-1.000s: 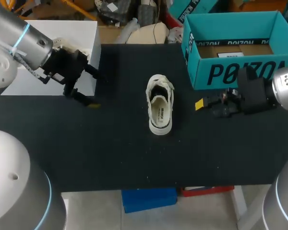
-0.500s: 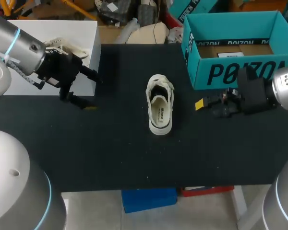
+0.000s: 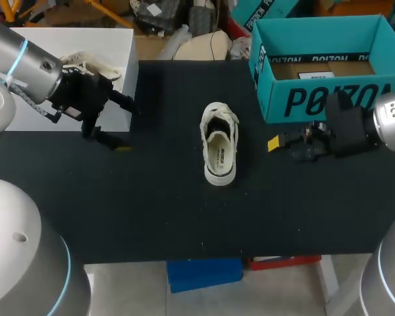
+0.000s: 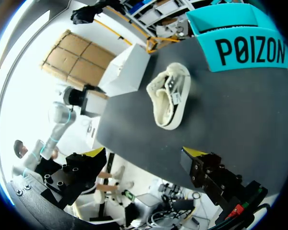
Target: Take the shoe out of the shoebox, open the shoe tongue, remove and reinsert the insole, then place the shoe into the shoebox
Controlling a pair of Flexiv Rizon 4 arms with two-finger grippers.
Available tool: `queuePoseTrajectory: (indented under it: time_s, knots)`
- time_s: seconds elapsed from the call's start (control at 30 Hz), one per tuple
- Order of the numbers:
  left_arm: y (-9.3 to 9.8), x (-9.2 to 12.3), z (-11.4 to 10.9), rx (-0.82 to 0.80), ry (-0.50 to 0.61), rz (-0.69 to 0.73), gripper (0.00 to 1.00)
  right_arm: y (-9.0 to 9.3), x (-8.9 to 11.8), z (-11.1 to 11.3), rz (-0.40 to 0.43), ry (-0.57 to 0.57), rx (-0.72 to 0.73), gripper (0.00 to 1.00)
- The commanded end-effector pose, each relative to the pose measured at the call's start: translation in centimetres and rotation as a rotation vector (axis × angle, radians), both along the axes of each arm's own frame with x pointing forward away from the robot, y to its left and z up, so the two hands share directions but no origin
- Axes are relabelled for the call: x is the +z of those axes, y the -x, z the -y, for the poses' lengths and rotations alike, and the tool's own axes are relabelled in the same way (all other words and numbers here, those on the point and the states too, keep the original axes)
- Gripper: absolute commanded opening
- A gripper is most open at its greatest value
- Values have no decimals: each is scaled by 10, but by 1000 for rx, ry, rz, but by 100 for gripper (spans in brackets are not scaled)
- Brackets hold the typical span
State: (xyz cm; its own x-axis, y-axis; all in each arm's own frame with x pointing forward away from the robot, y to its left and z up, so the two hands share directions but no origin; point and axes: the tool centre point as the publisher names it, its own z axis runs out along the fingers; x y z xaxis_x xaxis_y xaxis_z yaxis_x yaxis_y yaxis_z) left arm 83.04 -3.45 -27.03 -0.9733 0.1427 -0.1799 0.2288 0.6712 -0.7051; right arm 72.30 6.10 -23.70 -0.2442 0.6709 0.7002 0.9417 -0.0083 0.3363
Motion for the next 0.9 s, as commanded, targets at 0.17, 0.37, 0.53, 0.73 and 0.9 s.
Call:
queuePoseTrajectory:
  time_s: [0.17,0.37,0.53,0.73,0.9]
  knots:
    - [1,-1,0,3,-1,5,100,-8,4,-4,-1,38,-9,100]
    - [1,-1,0,3,-1,5,100,-42,18,-23,-24,249,-38,100]
    - [1,-1,0,3,-1,5,100,-60,16,-41,-61,392,-36,100]
    - [1,-1,0,3,-1,5,100,-82,-1,-62,-92,493,-30,100]
    - [1,-1,0,3,-1,5,100,-98,-15,-72,-83,572,-43,100]
